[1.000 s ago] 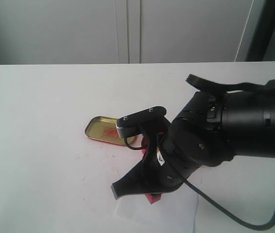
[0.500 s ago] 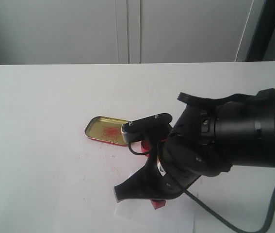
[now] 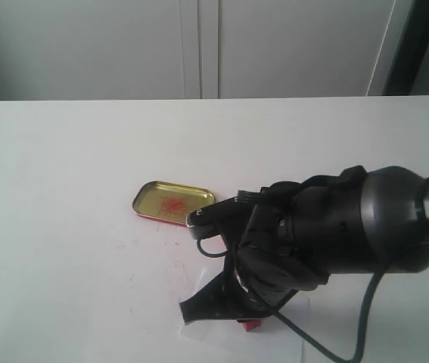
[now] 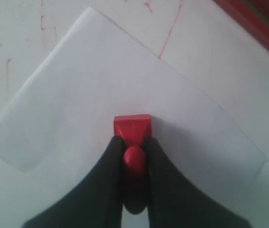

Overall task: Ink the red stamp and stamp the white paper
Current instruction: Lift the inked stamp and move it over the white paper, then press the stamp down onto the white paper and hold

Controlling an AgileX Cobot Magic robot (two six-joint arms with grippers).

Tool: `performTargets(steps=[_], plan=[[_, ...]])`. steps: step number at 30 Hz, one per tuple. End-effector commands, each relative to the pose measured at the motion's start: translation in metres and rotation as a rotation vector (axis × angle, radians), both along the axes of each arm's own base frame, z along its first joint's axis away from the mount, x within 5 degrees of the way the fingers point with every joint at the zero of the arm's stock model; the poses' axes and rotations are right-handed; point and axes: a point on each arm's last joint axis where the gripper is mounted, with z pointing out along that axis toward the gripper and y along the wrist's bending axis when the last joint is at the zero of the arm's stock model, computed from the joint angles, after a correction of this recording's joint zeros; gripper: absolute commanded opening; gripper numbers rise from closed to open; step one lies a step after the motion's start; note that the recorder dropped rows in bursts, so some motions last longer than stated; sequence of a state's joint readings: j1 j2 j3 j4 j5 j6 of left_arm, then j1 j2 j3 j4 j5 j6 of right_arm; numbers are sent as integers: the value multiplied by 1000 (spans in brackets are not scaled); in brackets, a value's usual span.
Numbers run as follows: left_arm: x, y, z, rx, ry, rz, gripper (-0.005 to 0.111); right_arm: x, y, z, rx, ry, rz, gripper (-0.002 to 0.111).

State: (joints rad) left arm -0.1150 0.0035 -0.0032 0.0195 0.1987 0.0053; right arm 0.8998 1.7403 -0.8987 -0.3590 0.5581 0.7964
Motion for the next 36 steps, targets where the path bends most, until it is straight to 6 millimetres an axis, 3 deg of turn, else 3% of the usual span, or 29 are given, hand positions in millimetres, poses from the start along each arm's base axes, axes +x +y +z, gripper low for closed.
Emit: performTargets(steps=[1, 6, 11, 36], plan=[[0, 0, -1, 0, -3, 2, 0, 2, 2, -21, -40, 16, 15, 0], [0, 0, -1, 0, -3, 2, 0, 2, 1, -46, -110, 70, 12, 0], [0, 0, -1, 0, -3, 2, 0, 1, -1, -53, -143, 95, 1, 0], [0, 0, -1, 0, -3, 2, 0, -1, 4, -54, -82, 115, -36, 0]])
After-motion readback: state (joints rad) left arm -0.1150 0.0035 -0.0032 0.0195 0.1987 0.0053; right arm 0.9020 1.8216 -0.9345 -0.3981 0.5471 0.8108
